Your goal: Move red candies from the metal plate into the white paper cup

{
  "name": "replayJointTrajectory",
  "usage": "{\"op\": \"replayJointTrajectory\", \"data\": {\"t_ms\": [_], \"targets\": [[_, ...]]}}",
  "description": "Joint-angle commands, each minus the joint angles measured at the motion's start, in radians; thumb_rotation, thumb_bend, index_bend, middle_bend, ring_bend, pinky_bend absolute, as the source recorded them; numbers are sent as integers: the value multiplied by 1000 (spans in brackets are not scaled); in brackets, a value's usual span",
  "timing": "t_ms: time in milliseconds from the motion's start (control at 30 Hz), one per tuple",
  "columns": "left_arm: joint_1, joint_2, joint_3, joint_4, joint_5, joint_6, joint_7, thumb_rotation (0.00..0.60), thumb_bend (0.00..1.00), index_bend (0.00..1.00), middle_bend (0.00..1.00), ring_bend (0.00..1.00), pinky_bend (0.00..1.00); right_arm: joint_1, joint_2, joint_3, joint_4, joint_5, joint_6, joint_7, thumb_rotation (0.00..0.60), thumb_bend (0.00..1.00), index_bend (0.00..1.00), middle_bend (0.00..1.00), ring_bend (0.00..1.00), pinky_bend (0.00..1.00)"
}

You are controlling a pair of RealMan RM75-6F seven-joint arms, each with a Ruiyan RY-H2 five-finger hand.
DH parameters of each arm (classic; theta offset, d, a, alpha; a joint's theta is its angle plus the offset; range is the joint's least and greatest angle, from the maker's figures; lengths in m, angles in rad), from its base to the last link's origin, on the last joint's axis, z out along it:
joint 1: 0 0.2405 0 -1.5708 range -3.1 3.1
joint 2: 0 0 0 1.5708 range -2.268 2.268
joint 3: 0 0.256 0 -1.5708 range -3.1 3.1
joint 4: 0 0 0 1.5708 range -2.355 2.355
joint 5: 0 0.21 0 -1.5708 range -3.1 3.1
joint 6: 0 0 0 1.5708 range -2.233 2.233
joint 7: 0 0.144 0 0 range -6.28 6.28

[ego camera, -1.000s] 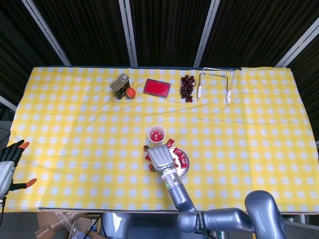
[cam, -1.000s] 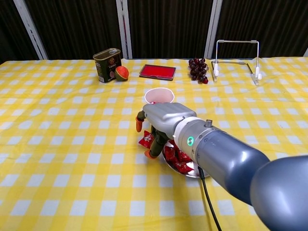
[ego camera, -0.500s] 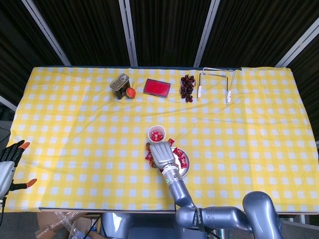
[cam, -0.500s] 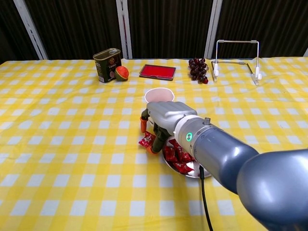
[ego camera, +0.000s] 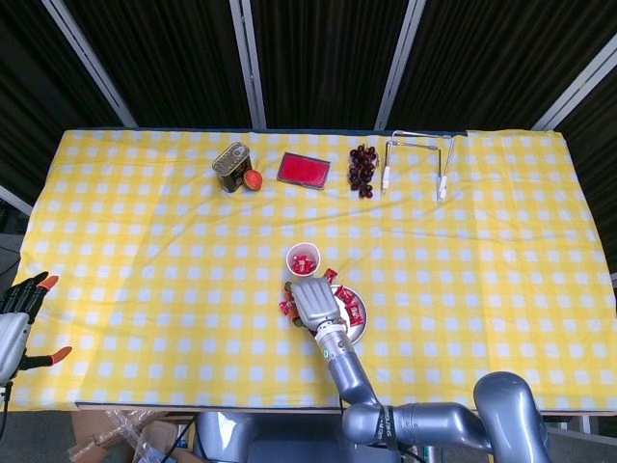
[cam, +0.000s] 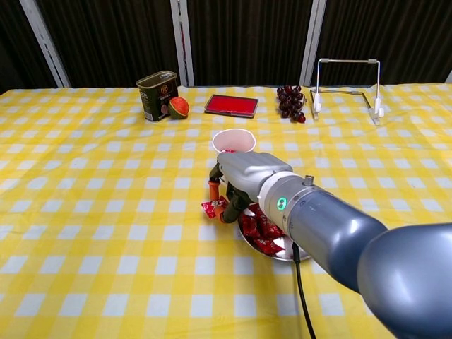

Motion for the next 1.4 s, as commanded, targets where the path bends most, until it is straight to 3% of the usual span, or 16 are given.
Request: {"op": "replayJointTrajectory", "data": {"t_ms": [33, 267, 633, 867, 1200, 1400], "targets": [[0, 0, 0, 1, 1, 1, 0, 600, 22, 0, 0, 0, 0, -6, 10, -1, -24, -4, 9, -3, 600, 503, 519, 868, 923, 1000], [1, -2, 1, 3, 5, 4, 2, 600, 22, 0, 0, 0, 0, -29, 60, 2, -127, -38, 47, 7, 600, 503, 519, 868, 923, 1000], [5, -8, 1, 3, 11, 16, 13, 600, 22, 0, 0, 0, 0, -41, 142, 65, -228, -92, 109, 30, 600, 503, 519, 868, 923, 1000], [4, -9, 0, 4, 8, 15, 15, 600, 22, 0, 0, 0, 0, -28, 161, 109, -182, -84, 98, 55, 600, 503, 519, 868, 923, 1000], [2, -7, 0, 3, 1, 6, 10, 600, 23, 0, 0, 0, 0, -2, 129, 117, -44, -57, 43, 101, 600, 503, 518, 868, 923, 1000], [-3, -4, 0, 1, -4, -5, 10, 600, 22, 0, 0, 0, 0, 8, 115, 110, -1, -57, 27, 109, 600, 508, 387, 868, 923, 1000]]}}
